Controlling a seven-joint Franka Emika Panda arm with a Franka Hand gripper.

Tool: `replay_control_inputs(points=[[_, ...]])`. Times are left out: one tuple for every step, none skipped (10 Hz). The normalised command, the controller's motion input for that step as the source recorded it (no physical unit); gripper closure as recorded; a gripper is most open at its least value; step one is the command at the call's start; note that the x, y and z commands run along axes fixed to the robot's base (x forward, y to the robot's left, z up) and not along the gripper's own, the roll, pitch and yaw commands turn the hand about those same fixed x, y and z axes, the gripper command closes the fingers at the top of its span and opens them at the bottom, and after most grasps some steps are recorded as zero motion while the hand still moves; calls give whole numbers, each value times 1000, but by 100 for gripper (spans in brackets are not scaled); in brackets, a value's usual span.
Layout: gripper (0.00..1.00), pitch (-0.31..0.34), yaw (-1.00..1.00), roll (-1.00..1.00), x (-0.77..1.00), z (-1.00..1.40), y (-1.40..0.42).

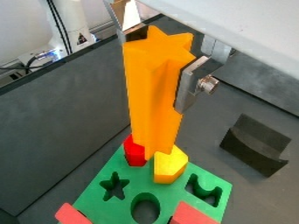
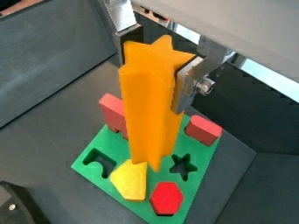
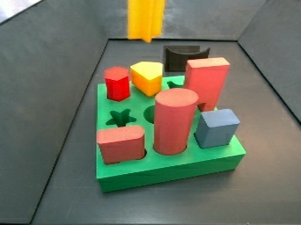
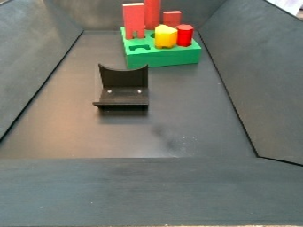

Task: Pick up the star object. Move up. Place the star object on the fixture. Regrasp the star object. Move to above the board. Insert the star object.
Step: Insert the star object.

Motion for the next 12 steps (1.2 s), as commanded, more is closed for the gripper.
replay_control_inputs(points=[[100, -167, -383, -120, -260, -466, -251], [100, -167, -646, -120, -334, -511, -240], [100, -156, -717, -131, -277, -511, -177], [100, -123, -754, -173, -169, -483, -186], [100, -170, -723, -193, -143, -366, -257], [100, -196, -791, -187, -131, -357, -191], [100, -186, -869, -183, -80, -300, -109], [100, 0, -40, 0, 0, 0, 0], [100, 0, 0, 0, 0, 0, 23], [100, -13, -340, -87, -40, -317, 0], [100, -50, -589, -137, -94, -480, -23], [100, -26, -717, -196, -51, -377, -66]])
